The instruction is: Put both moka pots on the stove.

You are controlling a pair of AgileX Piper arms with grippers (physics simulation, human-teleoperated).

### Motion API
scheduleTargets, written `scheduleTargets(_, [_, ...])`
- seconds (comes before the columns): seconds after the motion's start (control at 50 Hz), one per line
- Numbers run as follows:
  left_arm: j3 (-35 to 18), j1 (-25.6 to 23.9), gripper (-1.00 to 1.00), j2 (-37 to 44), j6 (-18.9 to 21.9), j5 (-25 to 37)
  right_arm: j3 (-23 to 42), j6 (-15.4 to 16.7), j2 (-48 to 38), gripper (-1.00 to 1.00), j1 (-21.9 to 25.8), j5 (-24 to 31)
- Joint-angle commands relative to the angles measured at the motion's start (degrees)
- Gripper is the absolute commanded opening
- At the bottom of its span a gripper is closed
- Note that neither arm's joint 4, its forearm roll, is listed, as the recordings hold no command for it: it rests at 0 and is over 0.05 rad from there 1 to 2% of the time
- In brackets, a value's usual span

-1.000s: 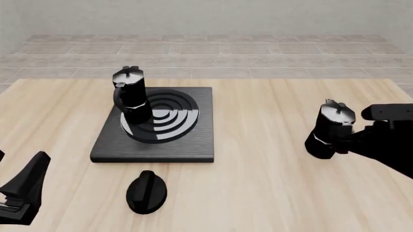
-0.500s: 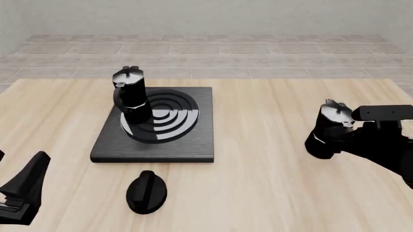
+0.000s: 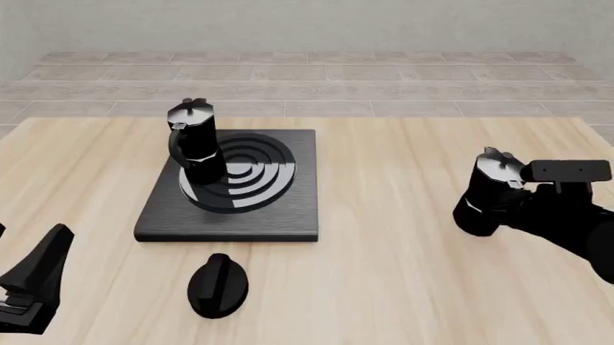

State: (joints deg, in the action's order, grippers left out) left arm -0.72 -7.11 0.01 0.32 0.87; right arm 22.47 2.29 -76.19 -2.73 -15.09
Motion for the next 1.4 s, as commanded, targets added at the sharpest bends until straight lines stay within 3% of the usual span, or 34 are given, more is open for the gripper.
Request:
scheduleTargets(0.02, [-0.2, 0.0, 1.0, 0.0, 0.0, 0.2, -0.2, -0.1, 0.7, -1.0, -0.5, 0.0])
scheduleTargets(0.3, [-0.2, 0.0, 1.0, 0.0, 0.0, 0.2, 3.7, 0.4, 11.3, -1.0, -0.2, 7.4])
scheduleTargets(0.88, [-0.2, 0.0, 1.0, 0.0, 0.0, 0.2, 9.8, 1.6, 23.1, -1.0, 4.1, 20.1])
scheduleTargets(1.4, [-0.2, 0.0, 1.0, 0.0, 0.0, 0.2, 15.2, 0.1, 19.3, -1.0, 14.3, 17.8])
